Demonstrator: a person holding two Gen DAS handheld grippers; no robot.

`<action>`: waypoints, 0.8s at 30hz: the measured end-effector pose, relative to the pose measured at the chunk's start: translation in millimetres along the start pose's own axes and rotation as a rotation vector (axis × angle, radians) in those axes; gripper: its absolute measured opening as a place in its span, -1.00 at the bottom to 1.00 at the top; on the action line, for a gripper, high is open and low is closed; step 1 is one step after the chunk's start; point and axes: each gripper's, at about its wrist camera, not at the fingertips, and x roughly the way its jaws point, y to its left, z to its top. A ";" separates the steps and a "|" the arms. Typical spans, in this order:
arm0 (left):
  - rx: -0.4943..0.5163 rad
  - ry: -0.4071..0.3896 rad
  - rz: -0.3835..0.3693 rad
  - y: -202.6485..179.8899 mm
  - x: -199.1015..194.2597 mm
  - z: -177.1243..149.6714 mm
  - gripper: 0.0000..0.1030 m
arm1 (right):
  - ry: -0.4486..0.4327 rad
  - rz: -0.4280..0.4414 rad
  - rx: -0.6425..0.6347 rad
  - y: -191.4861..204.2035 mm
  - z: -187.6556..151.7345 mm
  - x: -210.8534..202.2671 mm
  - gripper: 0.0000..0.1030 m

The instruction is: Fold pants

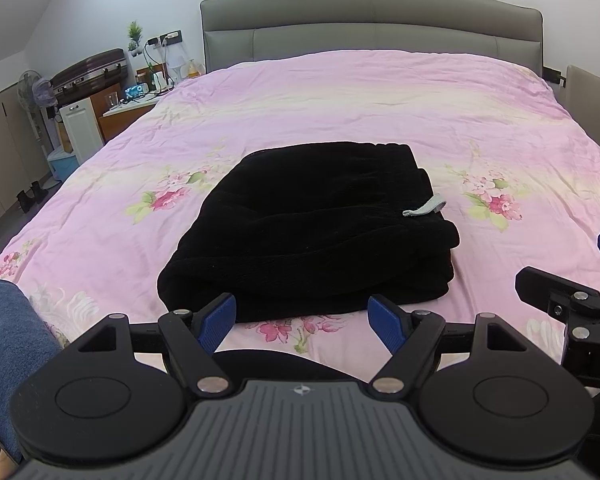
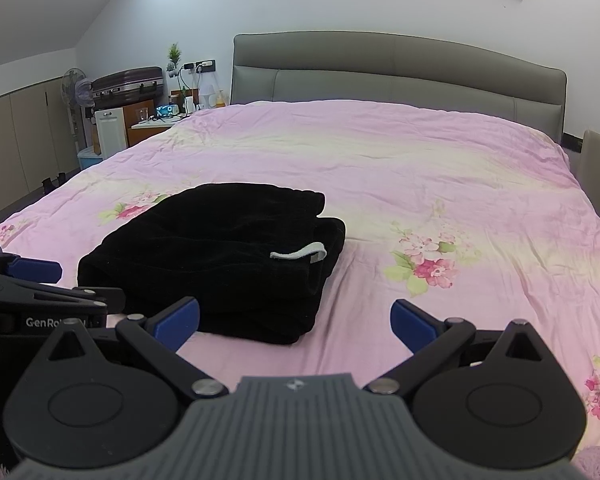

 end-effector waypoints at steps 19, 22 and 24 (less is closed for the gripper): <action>-0.015 -0.007 -0.017 -0.2 -4.7 0.8 0.71 | -0.002 0.002 -0.002 -0.7 -1.1 -1.1 0.90; -0.018 -0.009 -0.030 0.1 -6.5 2.7 0.71 | -0.003 0.002 -0.003 -0.6 -0.3 -1.4 0.90; -0.013 -0.014 -0.030 -1.0 -7.5 3.5 0.71 | -0.004 0.003 -0.005 -0.8 0.9 -2.0 0.90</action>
